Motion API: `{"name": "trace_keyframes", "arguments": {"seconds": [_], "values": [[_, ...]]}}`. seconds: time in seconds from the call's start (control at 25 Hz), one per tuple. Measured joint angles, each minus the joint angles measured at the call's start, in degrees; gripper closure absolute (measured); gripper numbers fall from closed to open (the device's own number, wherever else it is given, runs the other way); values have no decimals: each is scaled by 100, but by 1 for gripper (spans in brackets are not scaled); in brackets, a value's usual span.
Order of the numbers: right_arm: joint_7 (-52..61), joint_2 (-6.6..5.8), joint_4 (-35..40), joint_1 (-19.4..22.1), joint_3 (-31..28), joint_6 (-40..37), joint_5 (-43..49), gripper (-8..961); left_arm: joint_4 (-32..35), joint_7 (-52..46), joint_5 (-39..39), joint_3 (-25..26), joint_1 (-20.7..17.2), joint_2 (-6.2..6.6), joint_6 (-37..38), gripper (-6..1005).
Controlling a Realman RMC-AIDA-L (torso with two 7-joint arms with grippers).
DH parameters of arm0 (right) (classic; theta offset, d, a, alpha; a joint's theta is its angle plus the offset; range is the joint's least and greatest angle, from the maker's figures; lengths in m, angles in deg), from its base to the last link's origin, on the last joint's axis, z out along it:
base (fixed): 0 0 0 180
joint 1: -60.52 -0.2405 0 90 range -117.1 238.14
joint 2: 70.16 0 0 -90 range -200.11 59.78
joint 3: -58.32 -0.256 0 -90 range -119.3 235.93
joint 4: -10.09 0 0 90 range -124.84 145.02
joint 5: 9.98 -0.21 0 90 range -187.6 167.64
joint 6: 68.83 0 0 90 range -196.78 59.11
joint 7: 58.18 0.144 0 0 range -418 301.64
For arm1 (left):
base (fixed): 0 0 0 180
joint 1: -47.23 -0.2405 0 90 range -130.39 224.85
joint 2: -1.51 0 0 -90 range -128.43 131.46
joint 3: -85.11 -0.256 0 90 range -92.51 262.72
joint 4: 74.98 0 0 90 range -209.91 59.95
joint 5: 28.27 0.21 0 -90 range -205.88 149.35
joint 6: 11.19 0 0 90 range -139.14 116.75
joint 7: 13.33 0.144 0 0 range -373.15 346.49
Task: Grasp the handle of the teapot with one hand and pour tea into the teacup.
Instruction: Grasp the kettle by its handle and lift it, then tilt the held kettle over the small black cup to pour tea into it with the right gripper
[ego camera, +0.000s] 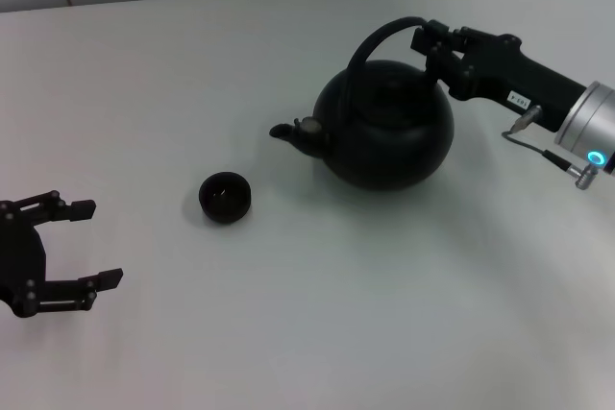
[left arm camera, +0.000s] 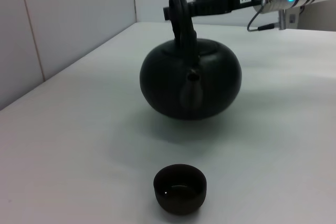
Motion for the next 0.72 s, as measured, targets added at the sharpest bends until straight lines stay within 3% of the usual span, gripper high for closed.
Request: {"name": "trace_keyframes", "arguments": {"seconds": [0.36,0.72], "values": [[58,-8,304,-22,118,-17,18,771,0,0,6,0,-11,0,0,128],[98,0,865,-60,776,224,30,772,0,-24,9,0,-41,-2,0,128]]}}
